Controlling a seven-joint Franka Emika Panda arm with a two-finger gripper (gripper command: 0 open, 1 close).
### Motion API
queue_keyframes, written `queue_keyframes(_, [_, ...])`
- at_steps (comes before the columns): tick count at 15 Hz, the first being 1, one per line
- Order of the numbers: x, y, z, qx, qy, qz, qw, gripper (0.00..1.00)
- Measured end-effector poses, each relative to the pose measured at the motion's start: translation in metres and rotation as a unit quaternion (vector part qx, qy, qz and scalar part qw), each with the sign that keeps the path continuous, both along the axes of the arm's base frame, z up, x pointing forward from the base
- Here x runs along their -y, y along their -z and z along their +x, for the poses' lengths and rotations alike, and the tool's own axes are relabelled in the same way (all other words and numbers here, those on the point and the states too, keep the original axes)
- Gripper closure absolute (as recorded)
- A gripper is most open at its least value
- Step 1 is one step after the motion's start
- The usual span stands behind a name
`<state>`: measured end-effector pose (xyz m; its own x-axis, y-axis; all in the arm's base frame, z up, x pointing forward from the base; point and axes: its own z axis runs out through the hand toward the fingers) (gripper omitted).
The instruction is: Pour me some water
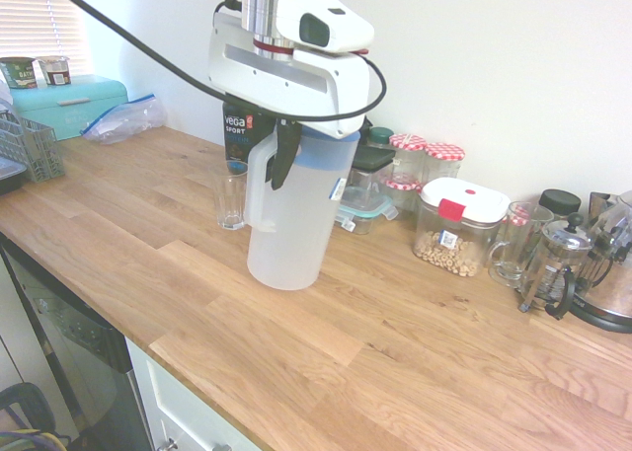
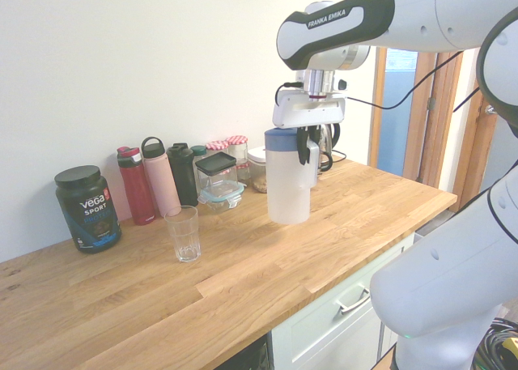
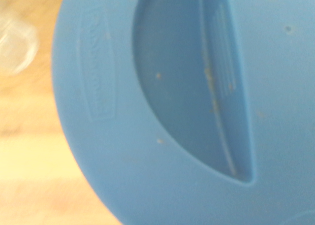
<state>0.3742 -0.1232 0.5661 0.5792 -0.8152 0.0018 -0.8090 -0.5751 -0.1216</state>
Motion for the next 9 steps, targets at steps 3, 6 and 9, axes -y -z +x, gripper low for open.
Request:
queue_keyframes(3, [0.024,0.01,0.004,0.026,0.077,-0.032,0.996,1.0])
queue_keyframes(6, [0.048,0.03,0.013,0.031,0.141,-0.059,0.988,1.0])
queue_keyframes(9, [0.057,0.049,0.022,0.022,0.154,-0.06,0.986,1.0])
